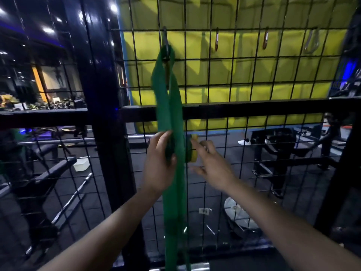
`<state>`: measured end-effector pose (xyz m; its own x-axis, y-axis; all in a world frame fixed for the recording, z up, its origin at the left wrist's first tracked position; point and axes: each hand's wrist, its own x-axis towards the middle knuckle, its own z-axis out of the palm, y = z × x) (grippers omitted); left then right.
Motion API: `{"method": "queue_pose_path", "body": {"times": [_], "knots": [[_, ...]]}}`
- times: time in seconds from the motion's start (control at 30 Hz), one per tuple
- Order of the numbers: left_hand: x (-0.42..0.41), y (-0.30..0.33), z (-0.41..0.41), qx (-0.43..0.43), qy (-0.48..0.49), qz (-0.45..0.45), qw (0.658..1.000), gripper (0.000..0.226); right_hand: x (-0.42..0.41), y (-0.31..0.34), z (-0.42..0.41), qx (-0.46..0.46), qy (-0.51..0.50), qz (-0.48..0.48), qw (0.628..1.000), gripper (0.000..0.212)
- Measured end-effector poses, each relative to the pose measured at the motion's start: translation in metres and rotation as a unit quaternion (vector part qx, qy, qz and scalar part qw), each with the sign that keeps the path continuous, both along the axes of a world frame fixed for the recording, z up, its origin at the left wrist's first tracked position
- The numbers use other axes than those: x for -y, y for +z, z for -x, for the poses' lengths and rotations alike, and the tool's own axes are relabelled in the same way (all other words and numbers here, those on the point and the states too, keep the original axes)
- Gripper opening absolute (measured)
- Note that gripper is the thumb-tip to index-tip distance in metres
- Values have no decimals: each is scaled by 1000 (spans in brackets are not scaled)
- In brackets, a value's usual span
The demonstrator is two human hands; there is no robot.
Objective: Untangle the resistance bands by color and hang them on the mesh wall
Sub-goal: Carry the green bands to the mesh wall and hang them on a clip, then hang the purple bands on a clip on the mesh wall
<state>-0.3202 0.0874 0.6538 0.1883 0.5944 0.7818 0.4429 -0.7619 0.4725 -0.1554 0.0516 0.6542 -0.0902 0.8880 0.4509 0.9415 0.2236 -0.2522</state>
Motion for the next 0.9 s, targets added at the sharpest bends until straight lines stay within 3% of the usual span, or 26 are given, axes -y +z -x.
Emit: {"method": "queue_pose_path", "body": {"times": [0.13,0.37,0.47,0.6,0.9], "knots": [[36,-31,-33,-16,-7,2,1000,48,24,-24,-45,-32,-24,22,999,68],[92,-118,-150,-135,-95,143,976,43,114,-89,-140,-16,-131,115,985,53],[122,-166,-201,-171,-161,222,946,44,157,-140,-183,-44,-188,154,969,54],[164,-235,-253,-246,-206,309,895,46,221,-211,-235,-89,-269,219,934,54],[216,-350,-361,-391,-299,342,800,47,323,-327,-322,-208,-450,332,802,56]]}}
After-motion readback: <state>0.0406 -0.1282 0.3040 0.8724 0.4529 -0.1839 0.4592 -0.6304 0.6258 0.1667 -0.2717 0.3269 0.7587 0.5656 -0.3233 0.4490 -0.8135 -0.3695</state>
